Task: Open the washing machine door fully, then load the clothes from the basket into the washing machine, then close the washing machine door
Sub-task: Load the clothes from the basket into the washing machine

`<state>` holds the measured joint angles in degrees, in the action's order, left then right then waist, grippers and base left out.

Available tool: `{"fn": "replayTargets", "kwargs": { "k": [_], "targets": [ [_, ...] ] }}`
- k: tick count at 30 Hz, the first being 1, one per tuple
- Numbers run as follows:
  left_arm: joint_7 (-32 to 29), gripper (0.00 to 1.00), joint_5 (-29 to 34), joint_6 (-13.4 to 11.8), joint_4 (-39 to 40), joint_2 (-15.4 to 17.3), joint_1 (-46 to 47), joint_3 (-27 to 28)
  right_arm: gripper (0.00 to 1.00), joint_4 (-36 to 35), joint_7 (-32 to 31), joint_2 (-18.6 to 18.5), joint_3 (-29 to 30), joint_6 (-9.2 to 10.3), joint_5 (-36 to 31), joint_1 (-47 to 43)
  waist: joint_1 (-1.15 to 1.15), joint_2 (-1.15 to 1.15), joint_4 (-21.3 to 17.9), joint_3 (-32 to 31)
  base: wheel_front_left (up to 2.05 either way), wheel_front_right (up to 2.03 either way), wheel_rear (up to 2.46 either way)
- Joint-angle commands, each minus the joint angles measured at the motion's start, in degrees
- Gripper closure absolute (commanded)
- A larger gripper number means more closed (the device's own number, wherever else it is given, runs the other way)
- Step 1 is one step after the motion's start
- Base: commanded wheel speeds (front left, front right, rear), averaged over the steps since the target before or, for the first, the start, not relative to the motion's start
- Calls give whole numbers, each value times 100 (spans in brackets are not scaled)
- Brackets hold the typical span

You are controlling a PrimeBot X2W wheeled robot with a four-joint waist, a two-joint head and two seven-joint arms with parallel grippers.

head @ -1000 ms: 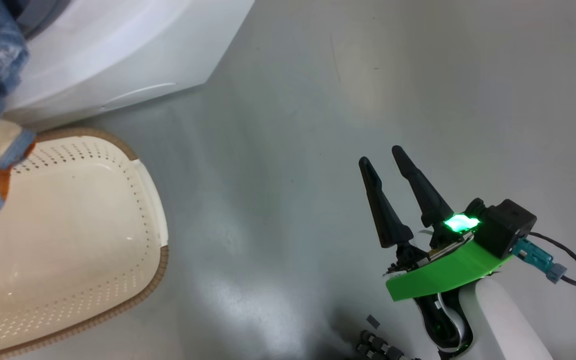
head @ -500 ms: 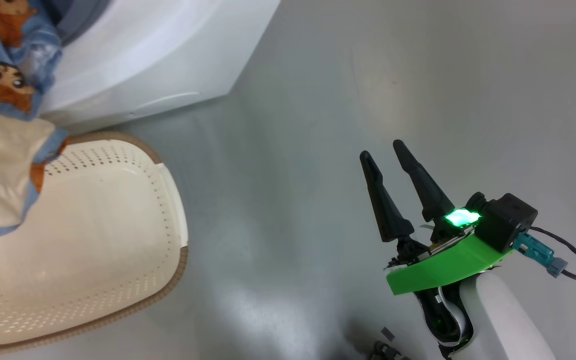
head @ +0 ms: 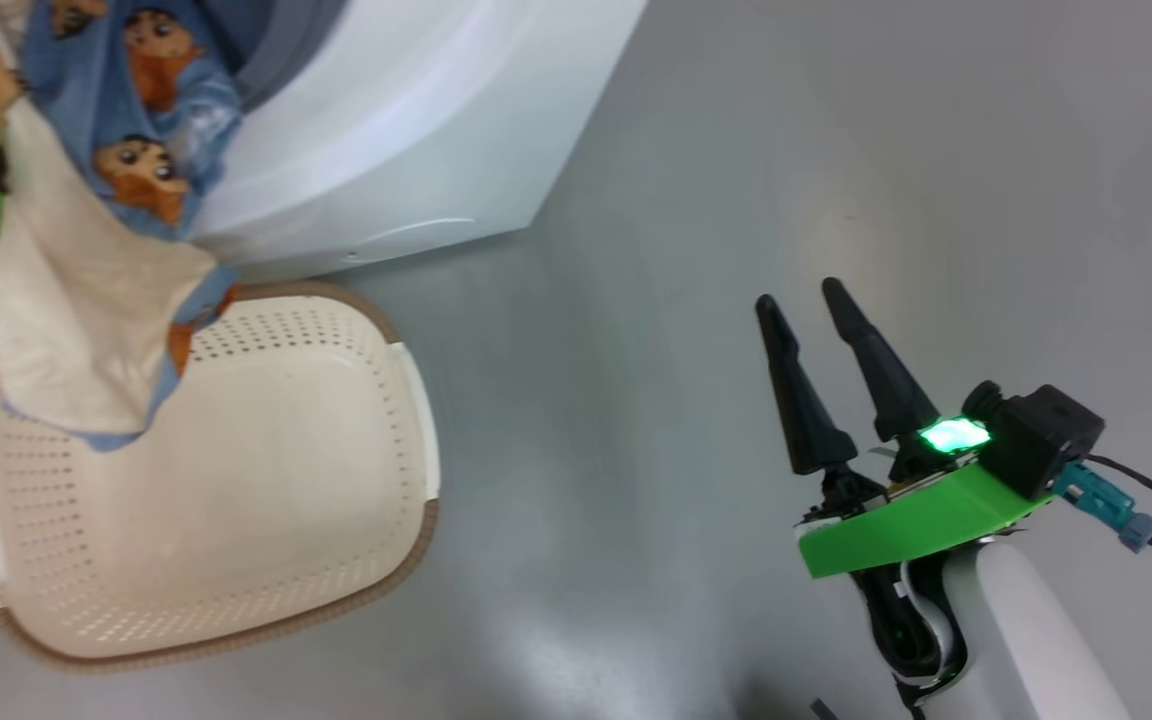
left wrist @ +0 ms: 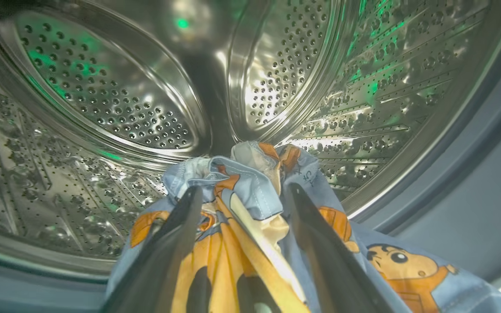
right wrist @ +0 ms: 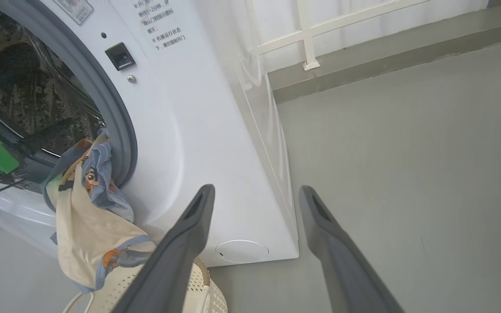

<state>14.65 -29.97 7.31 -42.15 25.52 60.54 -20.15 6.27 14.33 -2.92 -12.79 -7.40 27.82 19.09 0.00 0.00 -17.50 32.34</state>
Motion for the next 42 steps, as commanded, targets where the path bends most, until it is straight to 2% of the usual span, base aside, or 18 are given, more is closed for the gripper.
{"fn": "replayTargets", "kwargs": {
  "k": [1, 14, 21, 27, 31, 42],
  "targets": [
    [32, 0, -25, -37, 261, 273, -160, 181, 0, -110, 67, 4, -64, -9, -69, -86, 0, 0, 156, -100, 0, 0, 0],
    [34, 0, -158, -386, 2704, 388, -2439, 964, 0, -133, 67, 4, 155, -9, -298, -22, 0, 0, 381, -302, 0, 0, 0],
    [34, 0, -115, -510, 3757, 349, -3675, 1633, 0, -209, 67, 4, 129, -9, -384, -48, 0, 0, 405, -394, 0, 0, 0],
    [34, 0, -30, -536, 4235, 139, -4394, 2059, 0, -226, 67, 4, 145, -9, -463, -98, 0, 0, 455, -481, 0, 0, 0],
    [34, 0, 92, -435, 4579, -201, -4948, 2261, 0, -230, 67, 4, 121, -9, -567, -130, 0, 0, 489, -563, 0, 0, 0],
    [35, 0, 407, -213, 4658, -719, -5539, 2532, 0, -360, 67, 4, 229, -9, -781, -225, 0, 0, 587, -709, 0, 0, 0]
  ]
}}
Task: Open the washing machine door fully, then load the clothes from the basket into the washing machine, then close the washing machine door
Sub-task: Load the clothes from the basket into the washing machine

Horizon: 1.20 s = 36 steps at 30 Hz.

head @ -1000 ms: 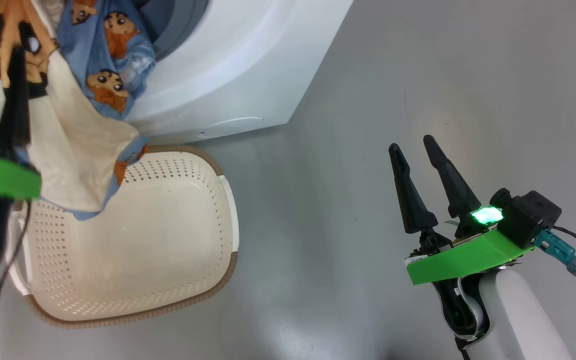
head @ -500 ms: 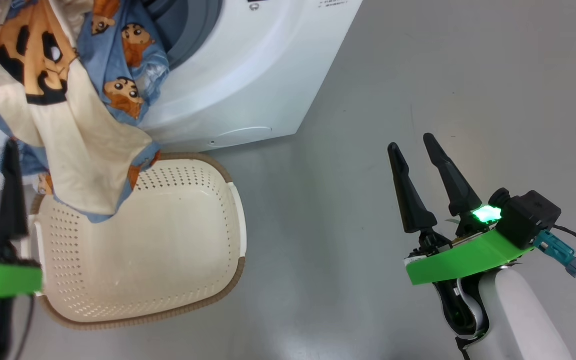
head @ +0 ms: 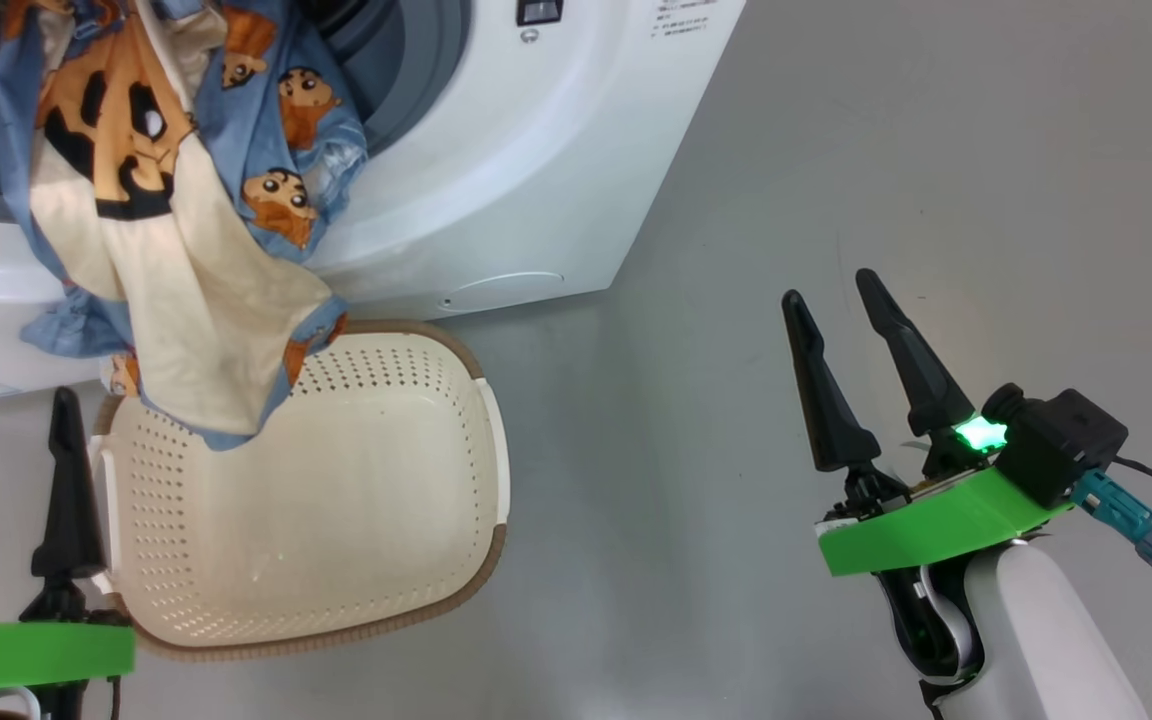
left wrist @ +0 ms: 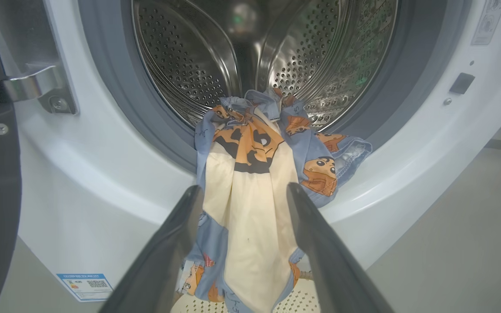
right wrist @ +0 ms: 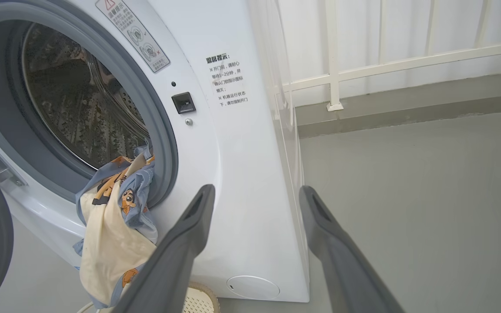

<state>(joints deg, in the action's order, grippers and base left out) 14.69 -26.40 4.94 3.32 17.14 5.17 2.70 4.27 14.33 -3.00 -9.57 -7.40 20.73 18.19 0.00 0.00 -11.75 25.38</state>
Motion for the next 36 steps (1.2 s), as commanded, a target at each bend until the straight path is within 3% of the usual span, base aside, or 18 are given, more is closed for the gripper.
{"fn": "replayTargets", "kwargs": {
  "k": [1, 15, 28, 36],
  "targets": [
    [30, 0, 70, 44, 97, 94, -5, 255, 0, -166, 67, 13, -88, -9, -84, -140, 0, 0, 18, -21, 0, 0, 0],
    [27, 0, 180, 197, -206, -13, 59, 201, 0, -176, 67, 13, -57, -9, -103, -139, 0, 0, -5, -21, 0, 0, 0],
    [-363, 0, -106, 251, -2153, 373, 1426, -745, 0, -202, 67, 13, -103, -9, 15, -25, 0, 0, -138, 192, 0, 0, 0],
    [-393, 0, -692, 254, -3505, 694, 2518, -1479, 0, -268, 67, 13, -139, -9, 115, -3, 0, 0, -395, 382, 0, 0, 0]
  ]
}}
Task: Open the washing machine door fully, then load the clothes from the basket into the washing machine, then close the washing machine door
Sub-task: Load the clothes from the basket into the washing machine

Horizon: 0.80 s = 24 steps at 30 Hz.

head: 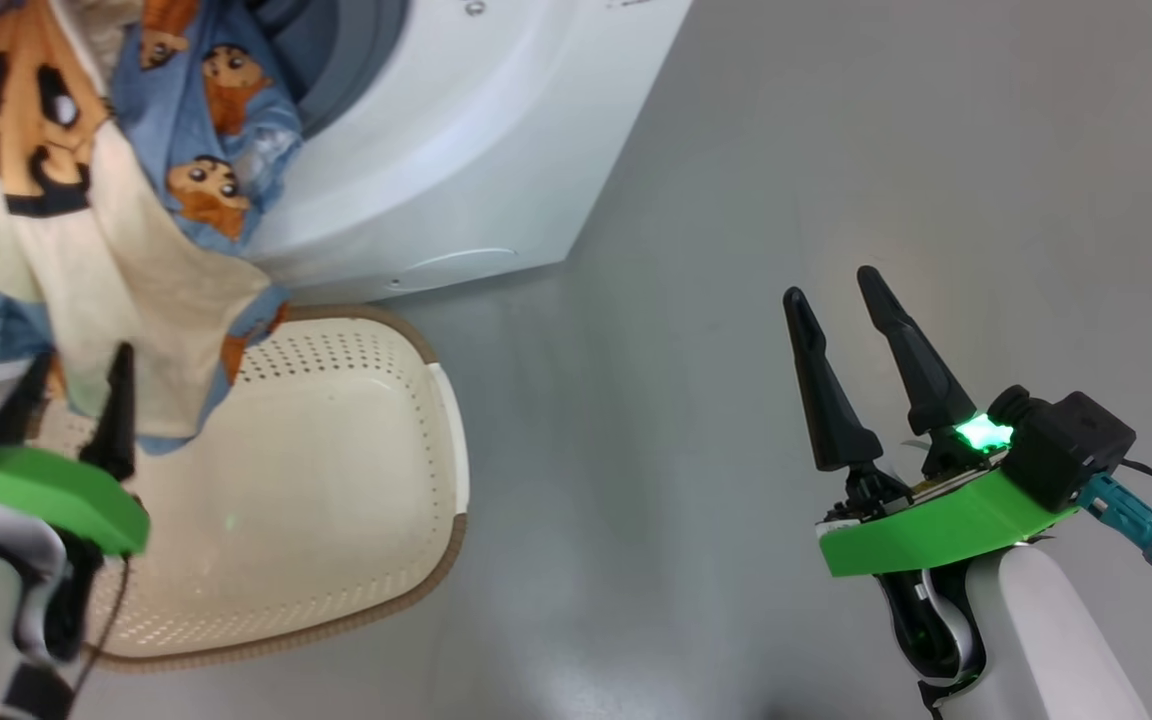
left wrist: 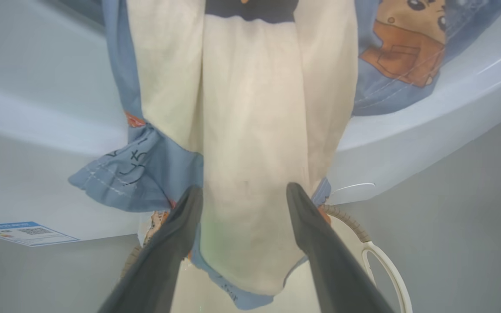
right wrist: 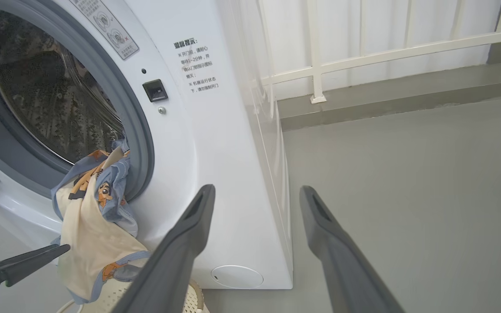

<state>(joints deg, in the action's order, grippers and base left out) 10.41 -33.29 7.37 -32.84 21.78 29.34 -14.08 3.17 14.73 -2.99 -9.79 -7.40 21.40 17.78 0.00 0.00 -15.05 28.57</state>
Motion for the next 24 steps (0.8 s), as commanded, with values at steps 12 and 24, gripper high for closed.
{"fn": "replayTargets", "kwargs": {
  "k": [12, 24],
  "targets": [
    [23, 0, -759, 11, -1042, 487, 1390, -798, 0, -280, 27, 12, -140, -9, 146, 77, 0, 0, -264, 403, 0, 0, 0],
    [405, 0, -1110, 12, -1488, 558, 2189, -1300, 0, -304, 27, 12, -178, -9, 204, 117, 0, 0, -374, 571, 0, 0, 0]
  ]
}}
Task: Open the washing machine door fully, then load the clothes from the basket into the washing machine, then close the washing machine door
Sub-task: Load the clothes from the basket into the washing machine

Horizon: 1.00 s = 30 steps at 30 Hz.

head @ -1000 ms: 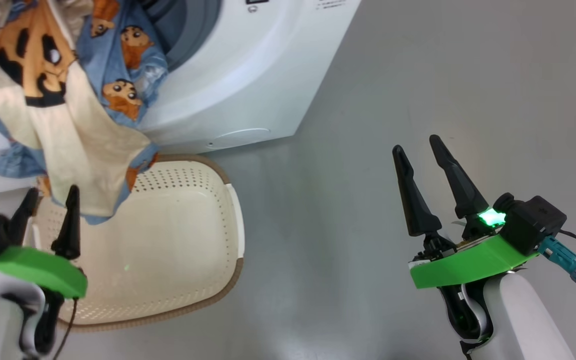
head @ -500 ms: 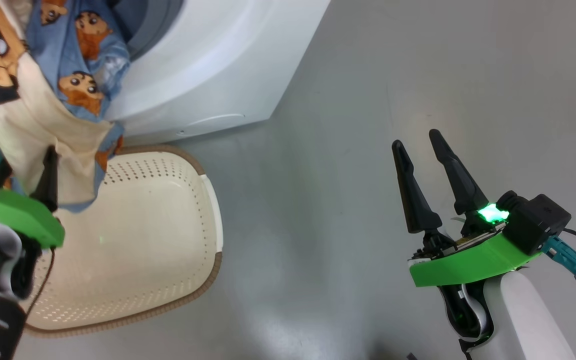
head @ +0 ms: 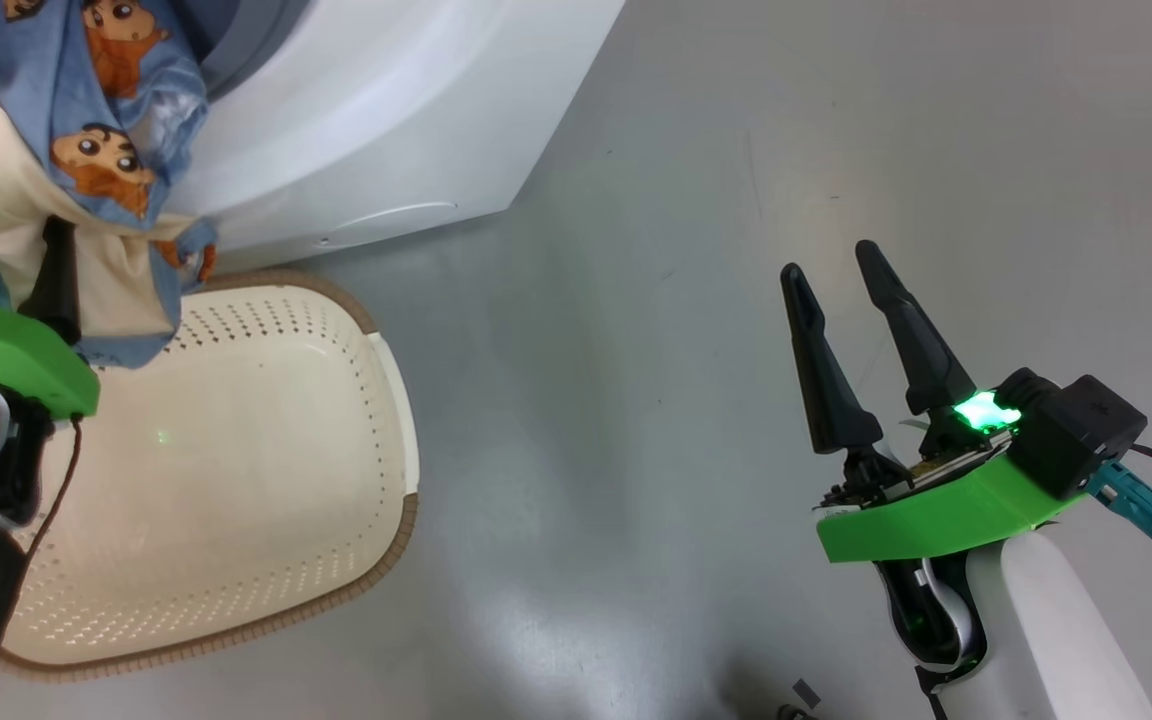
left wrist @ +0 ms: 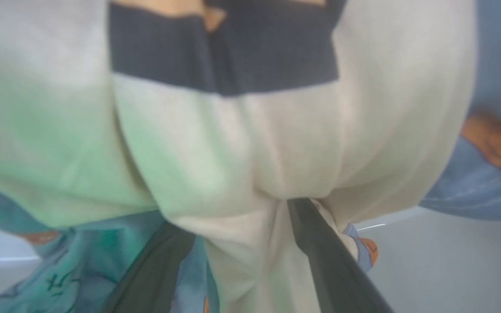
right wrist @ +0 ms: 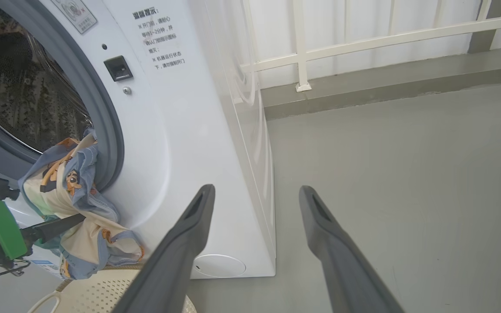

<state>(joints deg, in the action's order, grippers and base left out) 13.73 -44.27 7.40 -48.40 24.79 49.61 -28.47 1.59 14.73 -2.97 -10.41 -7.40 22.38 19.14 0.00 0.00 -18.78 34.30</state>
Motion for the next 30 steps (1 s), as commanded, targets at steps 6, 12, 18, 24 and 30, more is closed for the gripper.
{"fn": "replayTargets", "kwargs": {
  "k": [6, 12, 18, 24, 30],
  "targets": [
    [121, 100, -133, 8, 38, 271, 242, 27, 0, -120, 27, 9, -81, -9, 87, -12, 0, 0, 36, -57, 0, 0, 0],
    [125, 100, -150, 9, 255, 276, 77, 85, 0, -104, 27, 9, -73, -9, 76, -13, 0, 0, 116, -138, 0, 0, 0],
    [126, 100, -148, 9, 687, 308, -317, 101, 0, -41, 27, 9, -63, -9, 67, -28, 0, 0, 211, -286, 0, 0, 0],
    [126, 100, 64, 9, 1672, 393, -788, 444, 0, -8, 27, 9, -36, -9, 57, -84, 0, 0, 327, -423, 0, 0, 0],
    [127, 100, 332, 9, 2494, 369, -1010, 994, 0, 1, 27, 9, -52, -9, 50, -106, 0, 0, 357, -474, 0, 0, 0]
  ]
}}
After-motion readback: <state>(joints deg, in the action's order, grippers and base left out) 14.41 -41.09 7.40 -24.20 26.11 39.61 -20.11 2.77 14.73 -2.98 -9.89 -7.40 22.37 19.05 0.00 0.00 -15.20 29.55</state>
